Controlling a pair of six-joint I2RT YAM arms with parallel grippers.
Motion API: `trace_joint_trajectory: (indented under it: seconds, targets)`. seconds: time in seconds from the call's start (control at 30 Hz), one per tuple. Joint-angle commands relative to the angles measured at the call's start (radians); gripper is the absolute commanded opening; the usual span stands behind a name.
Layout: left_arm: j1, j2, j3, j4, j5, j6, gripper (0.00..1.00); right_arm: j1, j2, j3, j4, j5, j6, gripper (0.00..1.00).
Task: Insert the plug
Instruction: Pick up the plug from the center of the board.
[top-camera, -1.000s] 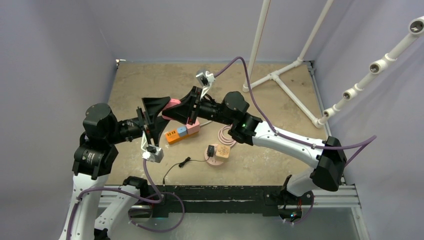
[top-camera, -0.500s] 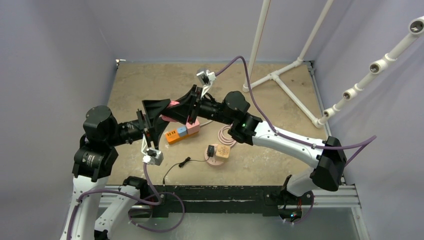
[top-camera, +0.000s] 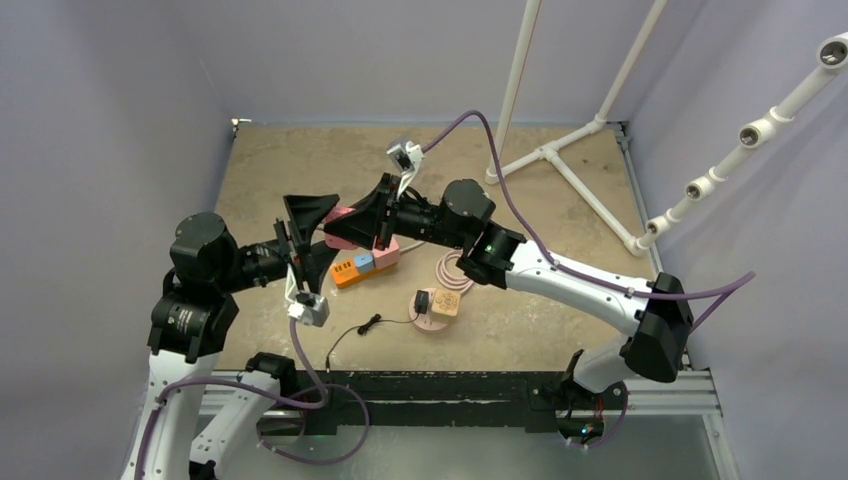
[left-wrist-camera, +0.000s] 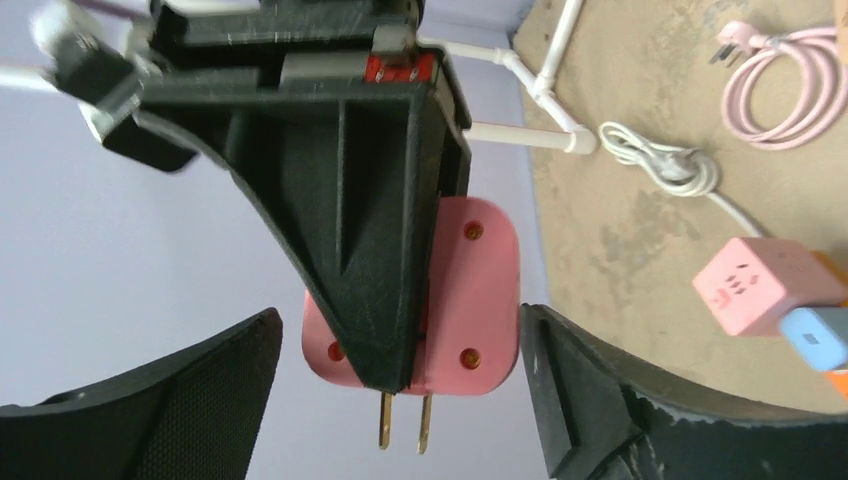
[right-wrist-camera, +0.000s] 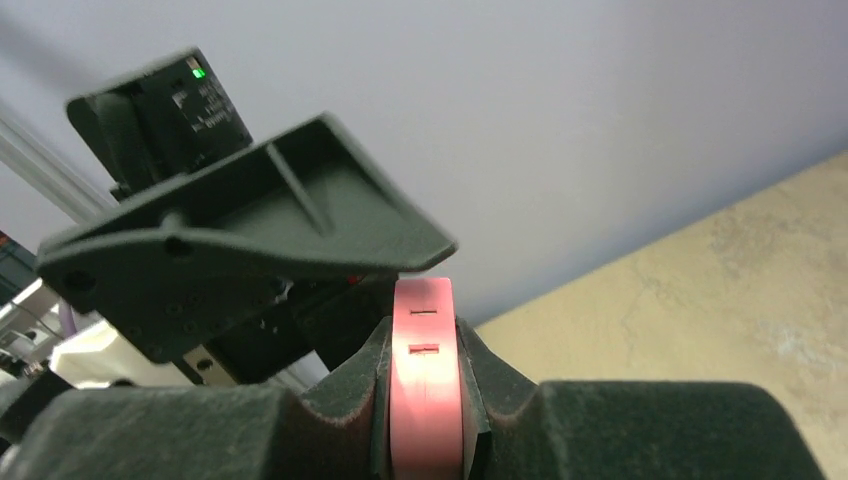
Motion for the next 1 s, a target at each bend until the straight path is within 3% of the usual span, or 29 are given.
trace_joint_trajectory:
  seconds: [0.0, 0.03, 0.2, 0.47, 0.57, 0.7, 0.97]
  targets:
    - [-0.001, 0.006, -0.043, 0.154, -0.116, -0.409, 0.91, -0.012, -0.067, 0.074, -0.232, 0.038, -0.119, 0.00]
    - [-0.001, 0.015, -0.052, 0.186, -0.170, -0.562, 0.93, -0.026, -0.083, 0.078, -0.282, 0.044, -0.152, 0.00]
    - [-0.001, 0.073, -0.144, 0.180, -0.364, -0.910, 0.98, -0.136, -0.157, 0.090, -0.522, 0.086, -0.264, 0.00]
    - [-0.001, 0.315, -0.228, 0.139, -0.381, -1.004, 0.99, -0.300, -0.101, 0.197, -0.760, 0.057, -0.461, 0.00]
    - [-0.001, 0.423, -0.178, 0.096, -0.336, -0.963, 0.99, -0.308, -0.068, 0.242, -0.798, 0.089, -0.507, 0.00]
    - [-0.010, 0.477, -0.205, 0.168, -0.242, -0.956, 0.99, -0.312, -0.014, 0.301, -0.885, 0.190, -0.535, 0.00]
    - [-0.055, 0.667, -0.205, 0.282, -0.254, -1.021, 0.99, -0.311, -0.027, 0.268, -0.889, 0.219, -0.543, 0.00]
